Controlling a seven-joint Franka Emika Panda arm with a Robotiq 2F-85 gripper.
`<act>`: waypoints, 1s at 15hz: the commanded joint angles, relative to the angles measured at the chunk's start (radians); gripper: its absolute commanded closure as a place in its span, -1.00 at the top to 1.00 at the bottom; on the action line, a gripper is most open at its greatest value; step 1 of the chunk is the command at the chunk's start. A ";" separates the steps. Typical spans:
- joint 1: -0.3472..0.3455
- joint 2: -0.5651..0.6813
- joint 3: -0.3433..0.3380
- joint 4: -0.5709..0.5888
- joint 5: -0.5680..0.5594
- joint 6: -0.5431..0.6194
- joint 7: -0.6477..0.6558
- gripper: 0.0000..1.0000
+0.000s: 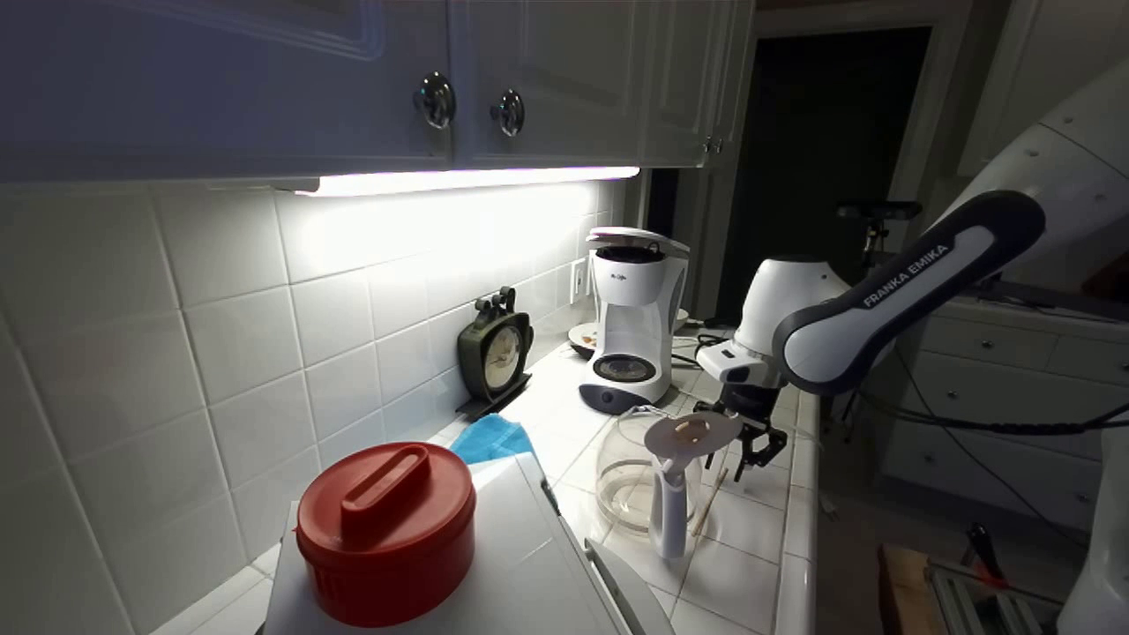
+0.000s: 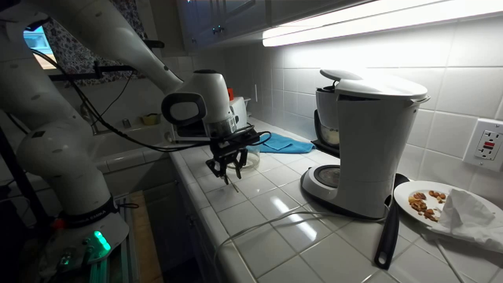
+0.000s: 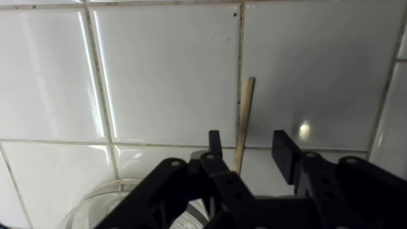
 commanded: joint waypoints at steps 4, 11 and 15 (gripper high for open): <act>0.010 0.029 -0.009 -0.012 0.089 0.014 -0.053 -0.79; 0.005 0.043 -0.009 -0.010 0.133 0.014 -0.076 0.29; 0.005 0.048 -0.012 -0.005 0.146 0.013 -0.083 -0.11</act>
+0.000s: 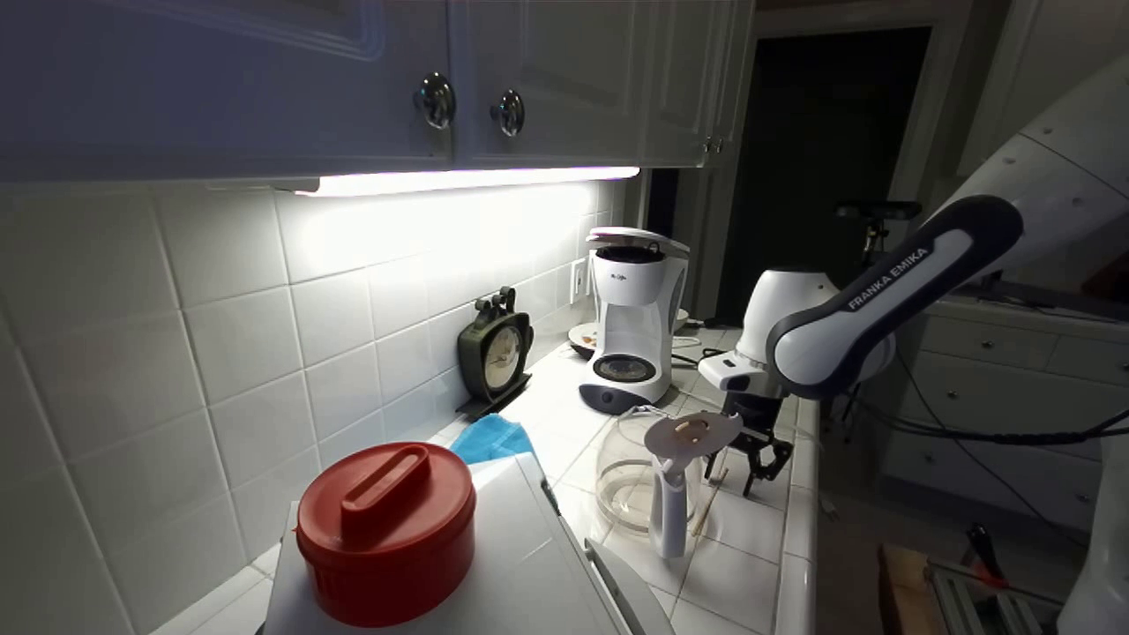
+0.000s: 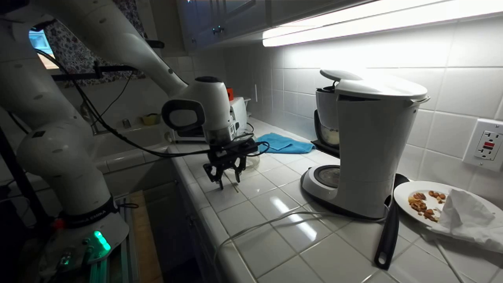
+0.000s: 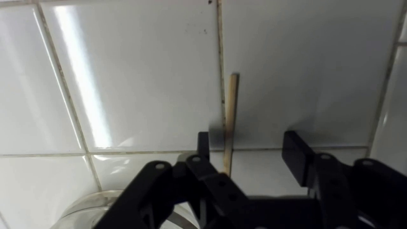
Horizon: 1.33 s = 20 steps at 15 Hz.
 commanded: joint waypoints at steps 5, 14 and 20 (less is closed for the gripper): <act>-0.003 0.018 -0.012 0.012 0.041 0.008 -0.044 -0.76; -0.010 0.033 -0.014 0.039 0.036 0.002 -0.044 -0.09; -0.012 0.042 -0.015 0.049 0.041 0.002 -0.047 0.24</act>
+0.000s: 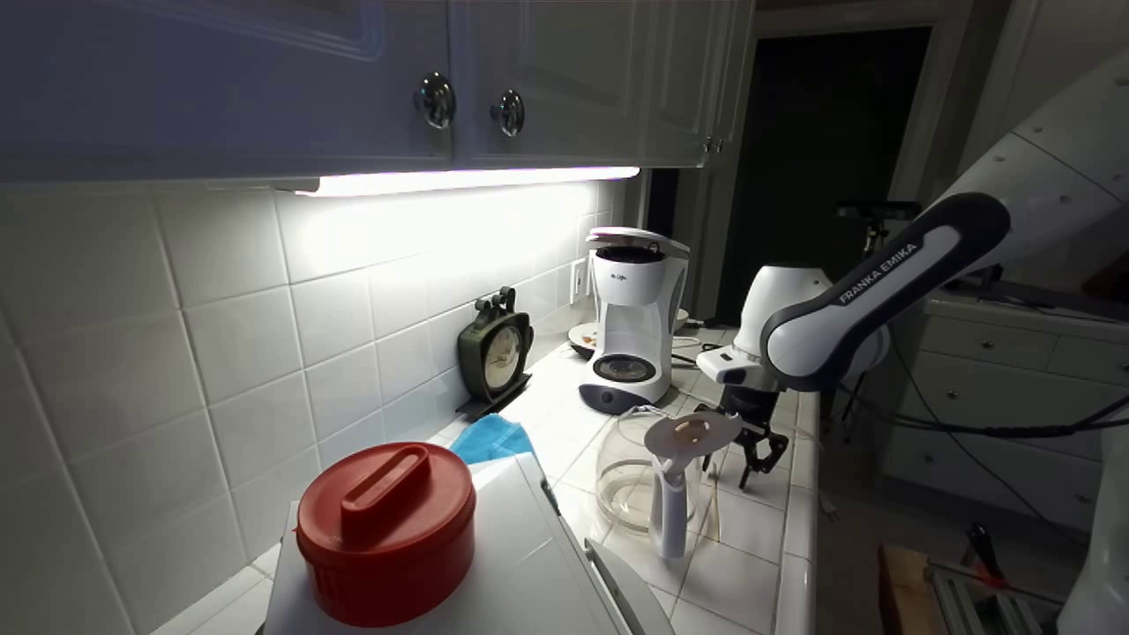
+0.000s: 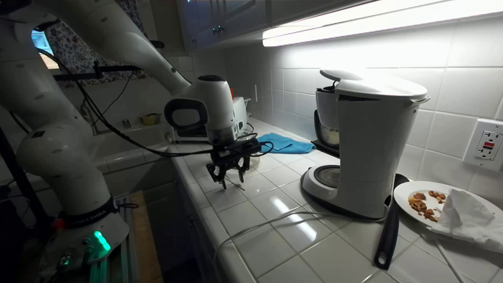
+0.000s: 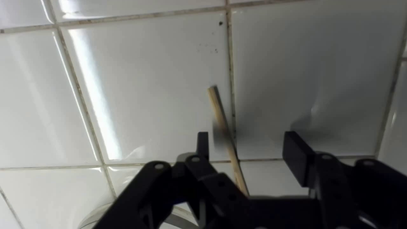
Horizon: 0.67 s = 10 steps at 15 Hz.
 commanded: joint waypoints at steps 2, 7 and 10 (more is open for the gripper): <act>-0.006 0.032 -0.001 0.026 0.037 0.009 -0.046 -0.22; -0.012 0.057 0.002 0.048 0.048 0.010 -0.059 -0.87; -0.017 0.074 0.006 0.061 0.055 0.011 -0.070 -0.94</act>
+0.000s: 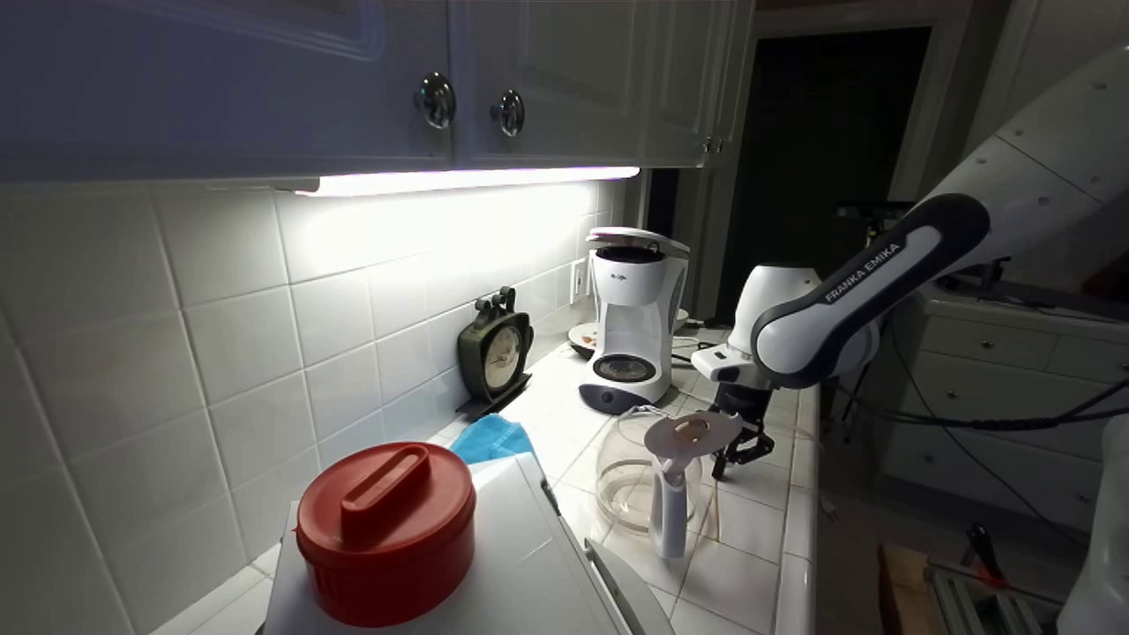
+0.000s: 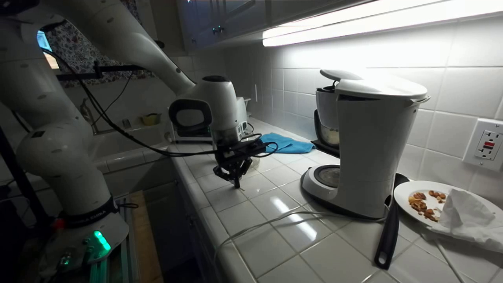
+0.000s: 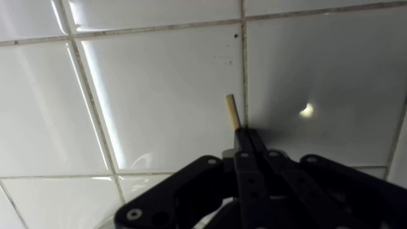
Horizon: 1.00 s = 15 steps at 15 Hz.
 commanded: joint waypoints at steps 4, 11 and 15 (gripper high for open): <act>-0.015 0.045 0.013 0.039 0.045 0.009 -0.053 -0.28; -0.018 0.060 0.021 0.058 0.054 0.010 -0.057 0.67; -0.021 0.075 0.025 0.080 0.061 0.004 -0.082 0.75</act>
